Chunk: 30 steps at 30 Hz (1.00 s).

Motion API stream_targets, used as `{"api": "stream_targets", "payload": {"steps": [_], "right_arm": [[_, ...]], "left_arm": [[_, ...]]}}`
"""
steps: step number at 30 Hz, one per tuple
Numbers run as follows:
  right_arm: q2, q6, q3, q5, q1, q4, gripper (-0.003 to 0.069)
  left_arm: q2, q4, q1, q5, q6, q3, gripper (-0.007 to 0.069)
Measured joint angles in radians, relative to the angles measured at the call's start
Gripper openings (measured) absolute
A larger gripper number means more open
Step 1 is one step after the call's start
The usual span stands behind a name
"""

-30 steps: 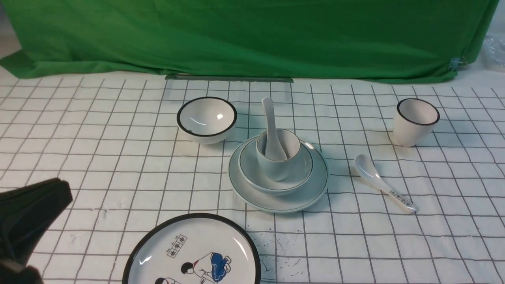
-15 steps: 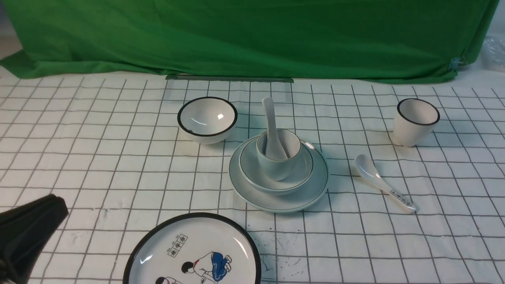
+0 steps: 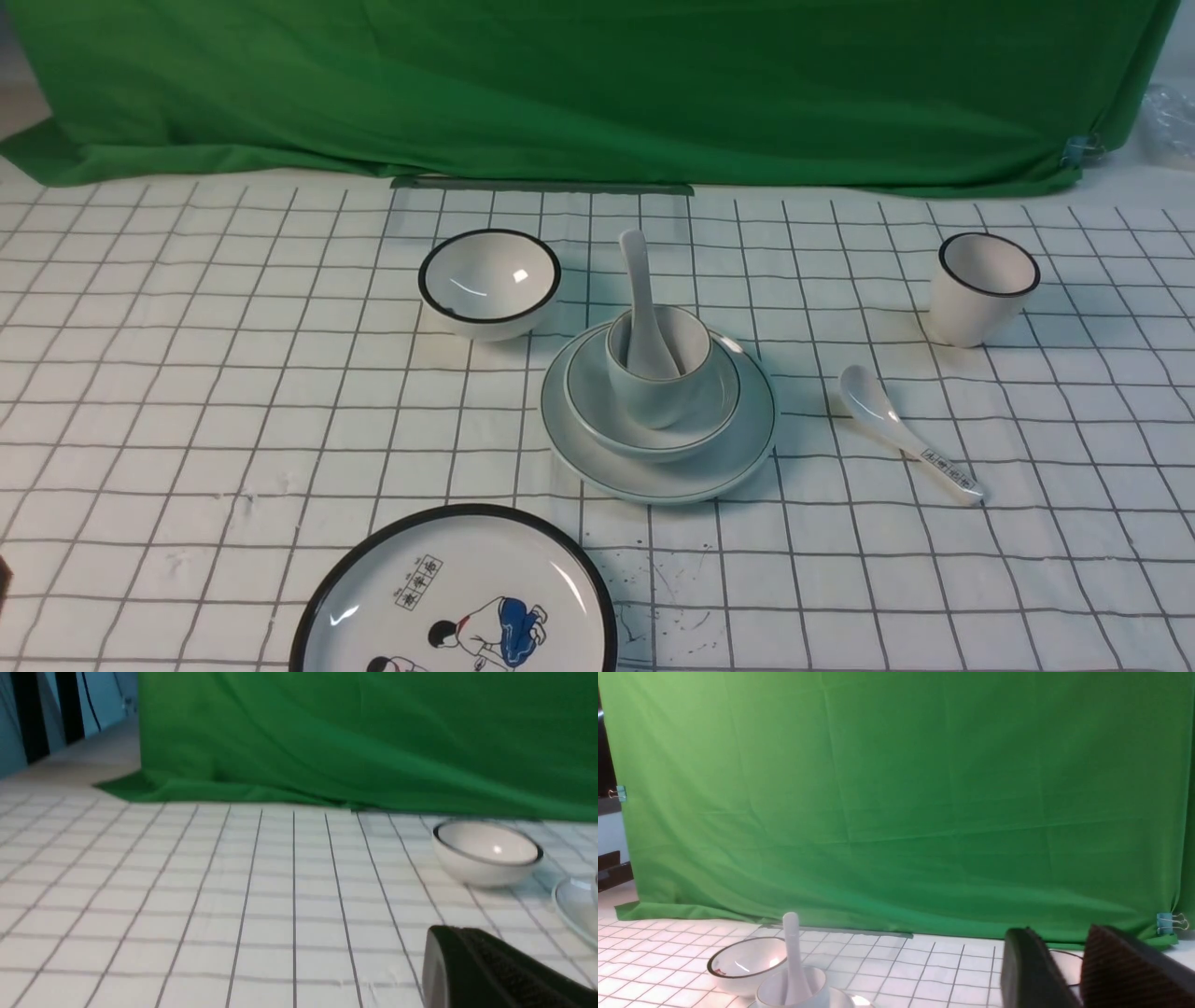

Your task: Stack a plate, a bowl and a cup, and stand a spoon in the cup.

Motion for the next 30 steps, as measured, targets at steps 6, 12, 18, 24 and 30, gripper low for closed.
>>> {"api": "stream_targets", "payload": {"steps": [6,12,18,24,30], "right_arm": [[0.0,0.0,0.0,-0.001,0.0,0.0,0.023],[0.0,0.0,0.0,-0.001,0.0,0.0,0.0235],[0.0,0.005,0.0,-0.001,0.0,0.0,0.0235],[0.0,0.005,0.0,-0.001,0.0,0.0,0.0236],[0.0,0.0,0.0,-0.001,-0.001,0.0,0.0235]], "left_arm": [[0.0,0.002,-0.011,0.036,0.002,0.001,0.0005],[0.0,0.004,-0.011,0.04,0.002,0.001,0.0005],[0.0,0.006,-0.011,0.04,0.002,0.001,0.0005],[0.0,0.005,-0.011,0.04,0.002,0.001,0.0005],[0.0,0.005,-0.011,0.04,0.003,0.001,0.0005]]}}
